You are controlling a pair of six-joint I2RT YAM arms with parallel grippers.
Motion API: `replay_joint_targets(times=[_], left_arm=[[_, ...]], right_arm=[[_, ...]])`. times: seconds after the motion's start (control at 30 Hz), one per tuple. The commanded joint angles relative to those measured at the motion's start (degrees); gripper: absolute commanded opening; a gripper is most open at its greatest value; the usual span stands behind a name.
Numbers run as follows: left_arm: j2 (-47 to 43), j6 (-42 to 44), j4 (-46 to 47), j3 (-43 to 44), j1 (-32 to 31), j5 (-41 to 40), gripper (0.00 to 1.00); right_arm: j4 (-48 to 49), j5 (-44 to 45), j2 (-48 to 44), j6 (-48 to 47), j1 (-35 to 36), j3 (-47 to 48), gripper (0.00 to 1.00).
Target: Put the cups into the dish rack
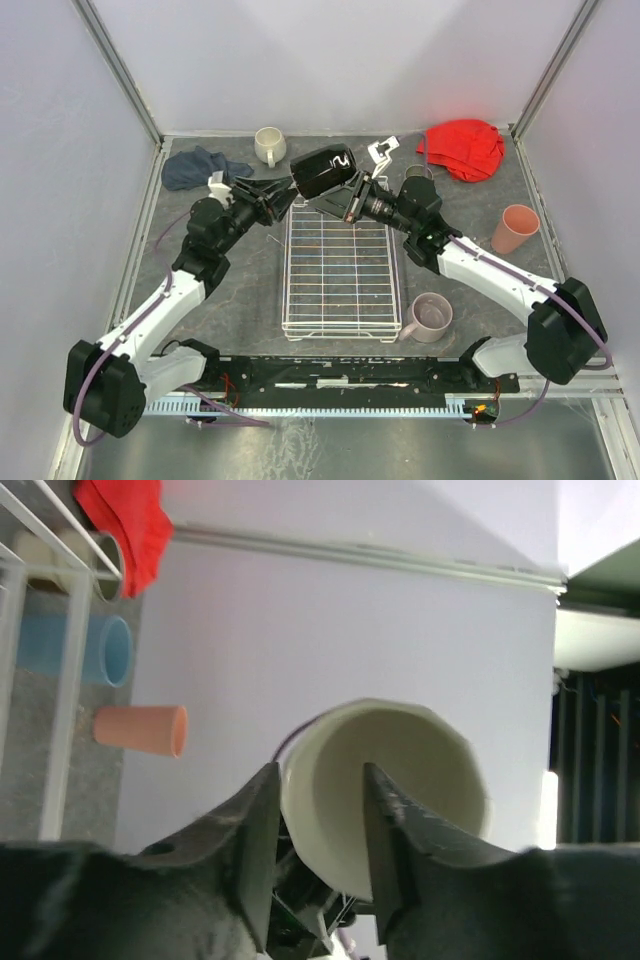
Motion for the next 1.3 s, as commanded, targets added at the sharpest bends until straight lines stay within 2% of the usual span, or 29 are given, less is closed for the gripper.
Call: replay_joint_targets(times=[0.0, 0.17, 0.33, 0.43, 0.6, 0.83, 1.27], left_arm=[[-5.1, 7.1, -6.6, -1.7, 3.9, -2.0, 0.49], [-6.6, 17.6, -19.4, 0.6, 10.2, -1.6, 0.51], [-0.1, 36.3, -32.9, 12.0, 12.5, -3.7, 0.51], [4.5, 43.2, -36.4, 17.9, 12.5, -4.5, 0.51], [10.4, 45.5, -35.5, 19.7, 13.4, -2.3, 0.51], [13.8, 46.6, -33.5, 19.8, 16.2, -1.0, 0.51], [18.2, 49.3, -31.9, 23.0, 21.1, 1.8, 0.51]], right_arm=[[-9.3, 3.2, -2.3, -9.0, -1.2, 5.2, 0.01], [-27.7, 7.3, -0.1, -20.0, -1.1, 12.4, 0.01], [-43.3, 12.1, 6.3, -31.6, -0.9, 22.2, 0.01], [-50.1, 15.0, 10.7, -36.8, -0.2, 28.3, 0.01], [-55.4, 20.4, 16.7, -39.9, 0.4, 35.0, 0.01], [-57.9, 26.1, 25.3, -37.8, 3.4, 42.2, 0.01], [-58.6, 35.5, 35.3, -35.7, 5.7, 48.6, 0.01]])
